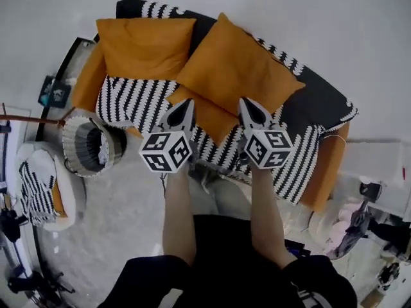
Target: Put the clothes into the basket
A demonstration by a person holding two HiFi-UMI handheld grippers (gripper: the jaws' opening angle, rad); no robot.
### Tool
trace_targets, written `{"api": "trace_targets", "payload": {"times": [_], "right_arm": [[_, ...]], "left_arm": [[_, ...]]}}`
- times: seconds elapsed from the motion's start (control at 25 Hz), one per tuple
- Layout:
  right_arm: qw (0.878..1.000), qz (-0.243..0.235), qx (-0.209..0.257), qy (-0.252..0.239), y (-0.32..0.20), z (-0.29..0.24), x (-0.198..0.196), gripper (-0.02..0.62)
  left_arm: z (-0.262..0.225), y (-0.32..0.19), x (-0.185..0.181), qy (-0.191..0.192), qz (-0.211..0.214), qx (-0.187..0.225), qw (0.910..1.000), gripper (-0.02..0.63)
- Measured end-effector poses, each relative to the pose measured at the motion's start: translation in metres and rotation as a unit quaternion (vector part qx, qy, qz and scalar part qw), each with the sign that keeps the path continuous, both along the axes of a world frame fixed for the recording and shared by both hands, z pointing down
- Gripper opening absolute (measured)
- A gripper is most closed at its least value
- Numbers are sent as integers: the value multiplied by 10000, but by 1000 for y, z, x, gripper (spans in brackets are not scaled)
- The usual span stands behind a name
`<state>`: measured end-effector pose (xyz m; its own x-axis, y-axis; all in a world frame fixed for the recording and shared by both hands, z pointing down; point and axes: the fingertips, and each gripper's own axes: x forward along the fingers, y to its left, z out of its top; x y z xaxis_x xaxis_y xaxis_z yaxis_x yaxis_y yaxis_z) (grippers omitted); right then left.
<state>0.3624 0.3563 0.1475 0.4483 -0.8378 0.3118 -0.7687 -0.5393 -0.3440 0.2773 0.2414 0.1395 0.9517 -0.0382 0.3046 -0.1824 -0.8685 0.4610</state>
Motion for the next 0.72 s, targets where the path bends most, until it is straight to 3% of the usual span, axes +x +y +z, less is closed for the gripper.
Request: {"api": "trace_targets", "payload": {"times": [0.16,0.36,0.72], "right_arm": [[9964,670,346,395,66,-68,44,12],[9821,1402,452,1174,141,-146,78,11],[9544,2175,689,1924,221,-235,98,11]], "left_arm": [[-73,61,61,382,611,566,9958,9],[-154,128,123,862,1339,1401,9773,9],[-237,208,159,1418,1940,2017,9495,9]]}}
